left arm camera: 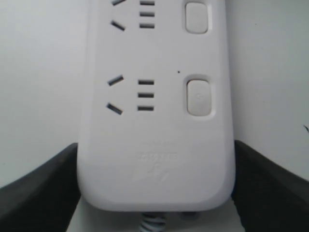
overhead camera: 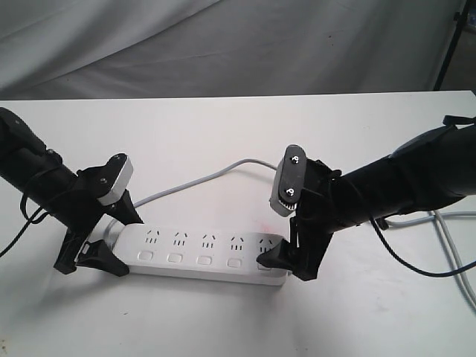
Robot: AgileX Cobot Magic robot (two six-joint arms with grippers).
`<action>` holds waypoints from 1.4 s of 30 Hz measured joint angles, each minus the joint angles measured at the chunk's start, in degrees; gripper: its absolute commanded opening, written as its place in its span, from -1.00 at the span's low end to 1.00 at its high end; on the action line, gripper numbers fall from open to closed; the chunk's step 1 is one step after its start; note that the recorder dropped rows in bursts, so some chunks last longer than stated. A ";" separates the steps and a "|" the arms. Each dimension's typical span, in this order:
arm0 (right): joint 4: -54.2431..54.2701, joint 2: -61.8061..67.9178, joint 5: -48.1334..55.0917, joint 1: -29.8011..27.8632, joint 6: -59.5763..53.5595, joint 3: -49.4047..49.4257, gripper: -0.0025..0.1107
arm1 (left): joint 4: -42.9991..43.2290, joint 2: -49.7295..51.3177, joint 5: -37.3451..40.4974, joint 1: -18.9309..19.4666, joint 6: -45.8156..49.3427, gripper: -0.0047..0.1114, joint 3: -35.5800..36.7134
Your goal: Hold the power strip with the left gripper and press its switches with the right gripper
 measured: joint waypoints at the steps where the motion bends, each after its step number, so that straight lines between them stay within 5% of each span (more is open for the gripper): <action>1: 0.00 0.00 0.00 0.00 0.00 0.00 0.60 | 0.00 0.00 0.00 0.00 0.00 -0.92 0.00; 42: -3.30 1.39 -6.87 2.42 0.89 -0.53 0.60 | -0.12 0.00 0.00 0.00 0.00 -0.92 0.00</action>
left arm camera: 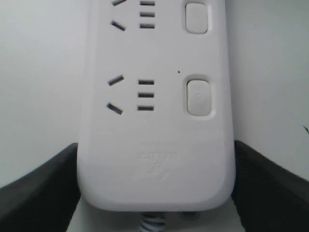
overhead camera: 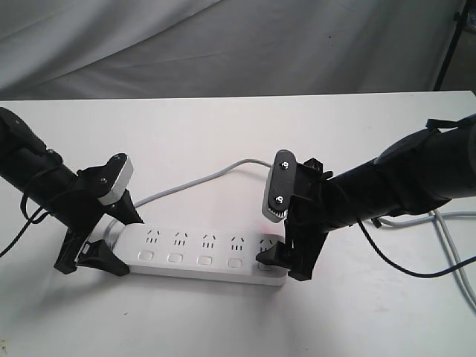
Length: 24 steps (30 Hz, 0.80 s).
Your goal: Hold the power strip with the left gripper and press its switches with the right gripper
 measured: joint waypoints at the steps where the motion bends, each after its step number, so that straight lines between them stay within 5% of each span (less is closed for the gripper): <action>1: -0.37 0.00 0.00 0.00 0.00 0.00 0.60 | 0.00 0.00 0.00 0.00 0.00 -0.92 0.00; 24: 2.57 -3.29 0.47 0.00 -0.87 1.27 0.60 | 0.00 0.00 0.00 0.00 0.00 -0.92 0.00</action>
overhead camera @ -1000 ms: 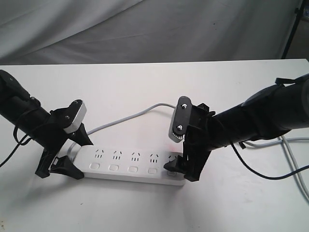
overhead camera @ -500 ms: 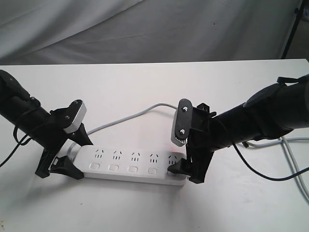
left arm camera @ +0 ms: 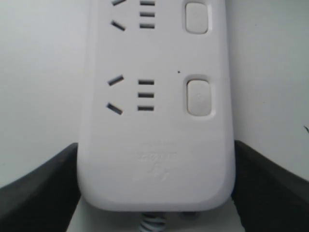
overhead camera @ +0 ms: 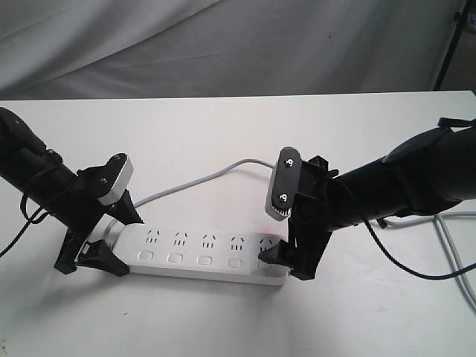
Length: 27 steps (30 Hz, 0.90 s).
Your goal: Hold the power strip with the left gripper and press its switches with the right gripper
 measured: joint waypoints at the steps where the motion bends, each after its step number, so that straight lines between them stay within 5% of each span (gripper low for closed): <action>1: 0.66 -0.88 0.03 0.00 0.00 0.00 0.60 | 0.00 0.00 0.00 0.00 0.00 -0.92 0.00; 27: 8.91 -12.44 2.50 0.00 0.75 0.08 0.57 | 0.00 0.00 0.00 0.00 0.00 -0.92 0.00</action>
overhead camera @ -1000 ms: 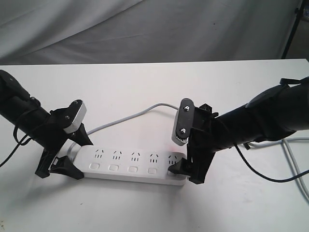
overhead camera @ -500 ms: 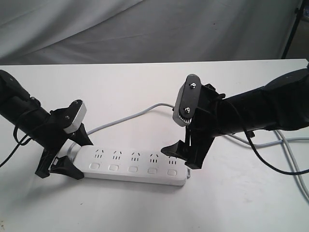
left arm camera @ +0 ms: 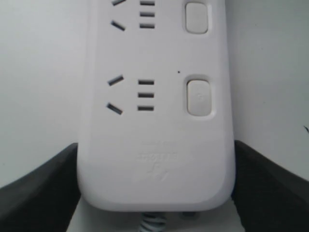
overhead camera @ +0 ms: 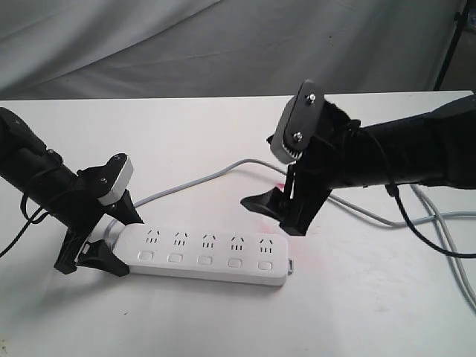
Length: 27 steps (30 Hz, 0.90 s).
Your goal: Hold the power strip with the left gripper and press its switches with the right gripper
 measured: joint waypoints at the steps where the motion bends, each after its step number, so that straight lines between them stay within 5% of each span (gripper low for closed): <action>1: 0.39 -1.18 0.14 0.00 0.33 0.00 0.55 | 0.00 0.00 0.00 0.00 0.00 -0.92 0.00; 9: 0.99 -15.88 6.87 0.00 7.78 0.00 -0.22 | 0.00 0.00 0.00 0.00 0.00 -0.92 0.00; 15: 1.11 -24.41 13.44 0.00 13.62 0.00 -0.39 | 0.00 0.00 0.00 0.00 0.00 -0.92 0.00; 23: 1.11 -31.50 18.41 0.00 16.17 0.00 -0.93 | 0.00 0.00 0.00 0.00 0.00 -0.92 0.00; 27: 1.11 -33.90 18.67 0.00 19.33 0.00 -0.96 | 0.00 0.00 0.00 0.00 0.00 -0.92 0.00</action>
